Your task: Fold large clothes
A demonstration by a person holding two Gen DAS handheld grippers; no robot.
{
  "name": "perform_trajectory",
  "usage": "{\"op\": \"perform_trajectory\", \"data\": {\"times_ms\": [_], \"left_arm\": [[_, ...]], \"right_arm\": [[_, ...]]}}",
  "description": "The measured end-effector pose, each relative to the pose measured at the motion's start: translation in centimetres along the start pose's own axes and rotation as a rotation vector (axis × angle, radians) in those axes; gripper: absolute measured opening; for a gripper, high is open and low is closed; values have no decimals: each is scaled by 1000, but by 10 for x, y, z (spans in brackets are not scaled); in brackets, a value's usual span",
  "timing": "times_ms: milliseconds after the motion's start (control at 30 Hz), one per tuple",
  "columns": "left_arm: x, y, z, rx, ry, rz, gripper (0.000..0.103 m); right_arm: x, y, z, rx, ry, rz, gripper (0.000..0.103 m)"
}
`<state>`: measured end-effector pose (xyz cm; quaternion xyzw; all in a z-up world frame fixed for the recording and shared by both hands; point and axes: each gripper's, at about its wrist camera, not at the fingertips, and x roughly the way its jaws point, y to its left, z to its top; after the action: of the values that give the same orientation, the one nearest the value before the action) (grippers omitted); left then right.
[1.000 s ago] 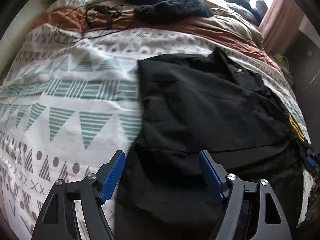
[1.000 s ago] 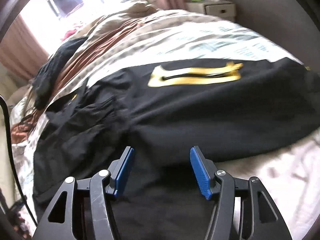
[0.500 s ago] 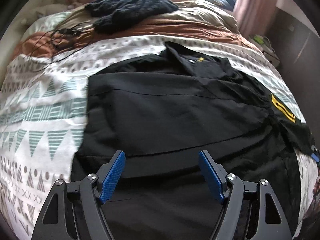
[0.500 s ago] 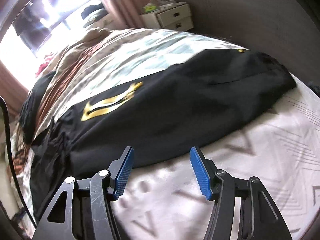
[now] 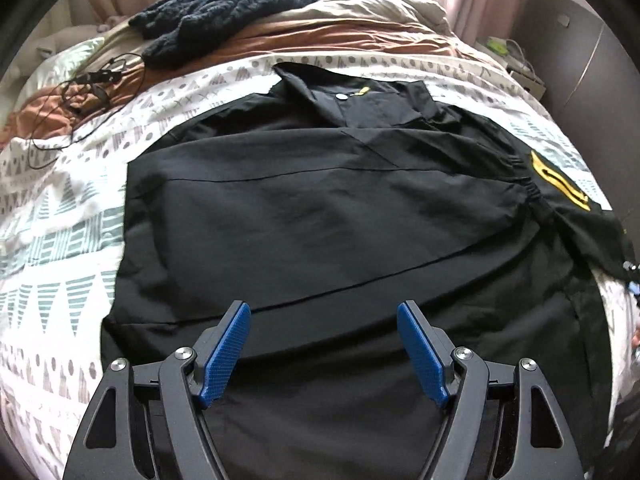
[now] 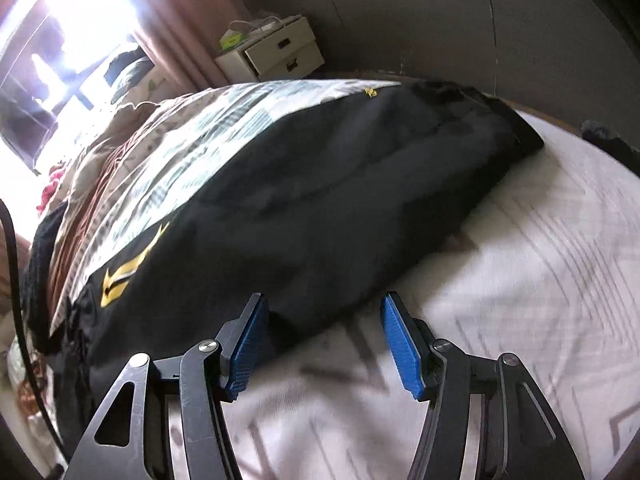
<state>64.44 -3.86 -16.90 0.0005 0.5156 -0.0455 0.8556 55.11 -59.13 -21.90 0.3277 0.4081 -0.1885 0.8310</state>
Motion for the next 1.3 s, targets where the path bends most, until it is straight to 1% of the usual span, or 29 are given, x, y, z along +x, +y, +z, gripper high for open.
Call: {"op": "perform_trajectory", "data": {"times_ms": [33,67,100,133,167,233,333,400,500,567,700,833,867,1000,1133,1233,1300], "left_arm": [[0,4,-1,-9,2,2,77],[0,8,-1,-17,4,2,77],[-2,13,-3,-29,4,1,77],[-3,17,-4,-39,2,0,77],[-5,22,-5,-49,-1,0,77],[-10,32,-7,-71,-6,5,77],[-23,48,-11,-116,-17,-7,77],[-35,57,-12,-135,-34,-18,77],[-57,71,-15,-149,-71,-9,77],[-73,84,-17,-164,-96,-5,77],[-100,111,-22,-203,-137,2,77],[-125,140,-29,-252,-178,-2,77],[-132,149,-32,-263,-191,0,77],[-150,177,-44,-297,-221,10,77],[-162,210,-60,-348,-238,7,77],[-167,237,-76,-388,-241,8,77],[-170,255,-87,-417,-240,9,77]], "right_arm": [[3,-1,6,9,-7,-10,40],[4,-2,9,16,-15,-21,8],[4,-2,14,24,-9,-19,6],[3,1,17,31,-9,1,5],[-3,4,19,25,-28,10,5],[-25,20,21,-29,-91,23,4],[-51,44,24,-77,-136,59,4],[-74,69,26,-113,-167,95,4],[-102,101,28,-162,-200,141,4],[-124,133,28,-209,-221,181,4],[-161,185,22,-285,-246,244,4],[-194,237,6,-359,-271,292,4],[-199,243,4,-371,-274,301,4],[-225,295,-15,-443,-287,342,4],[-238,337,-37,-504,-279,372,4],[-237,361,-51,-542,-268,382,4],[-236,383,-67,-581,-261,382,4]]}}
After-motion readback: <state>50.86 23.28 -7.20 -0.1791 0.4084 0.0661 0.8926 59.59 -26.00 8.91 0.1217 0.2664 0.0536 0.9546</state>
